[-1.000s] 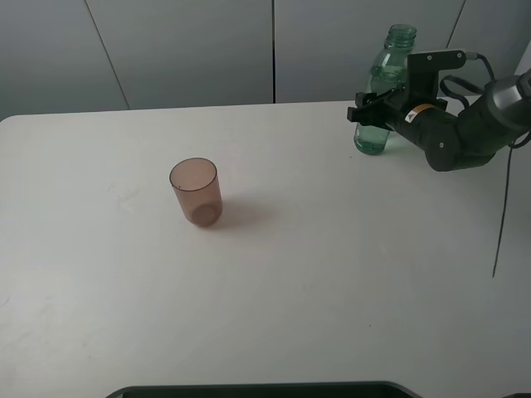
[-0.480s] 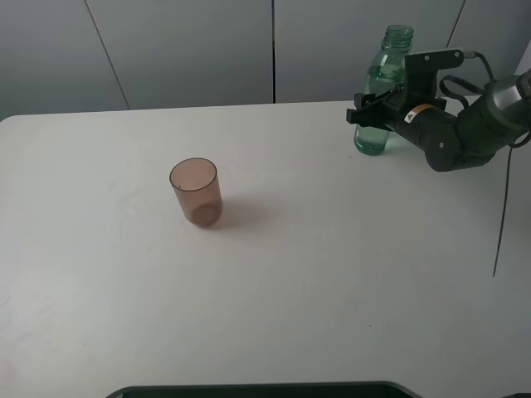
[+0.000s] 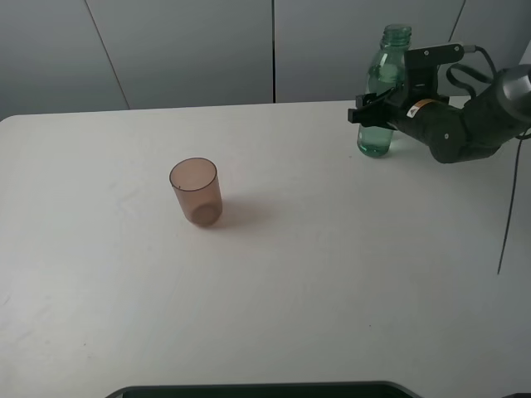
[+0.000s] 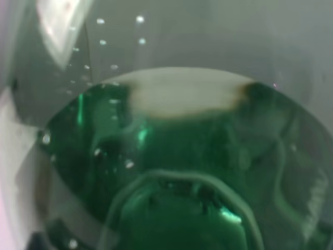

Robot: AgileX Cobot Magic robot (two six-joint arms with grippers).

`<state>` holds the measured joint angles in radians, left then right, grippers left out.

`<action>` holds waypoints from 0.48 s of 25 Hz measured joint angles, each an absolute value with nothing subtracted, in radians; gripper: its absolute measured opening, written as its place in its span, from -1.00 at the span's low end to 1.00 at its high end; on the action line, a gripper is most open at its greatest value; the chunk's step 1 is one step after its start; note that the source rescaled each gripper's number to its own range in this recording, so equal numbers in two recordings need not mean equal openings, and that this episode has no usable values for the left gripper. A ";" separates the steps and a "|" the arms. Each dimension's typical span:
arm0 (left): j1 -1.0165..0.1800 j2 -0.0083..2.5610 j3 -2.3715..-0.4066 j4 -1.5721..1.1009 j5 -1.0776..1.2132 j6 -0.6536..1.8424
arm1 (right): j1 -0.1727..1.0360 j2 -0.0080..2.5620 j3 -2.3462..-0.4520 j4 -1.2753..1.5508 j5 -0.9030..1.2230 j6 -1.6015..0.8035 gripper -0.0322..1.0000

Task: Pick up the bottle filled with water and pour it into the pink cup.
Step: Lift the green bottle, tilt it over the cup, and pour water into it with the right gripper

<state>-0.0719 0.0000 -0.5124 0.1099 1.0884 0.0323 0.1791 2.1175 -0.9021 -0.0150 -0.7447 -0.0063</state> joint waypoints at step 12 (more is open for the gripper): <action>-0.072 0.000 -0.512 0.110 1.088 0.032 | 0.179 1.857 -0.882 -0.049 -0.568 -0.018 -0.93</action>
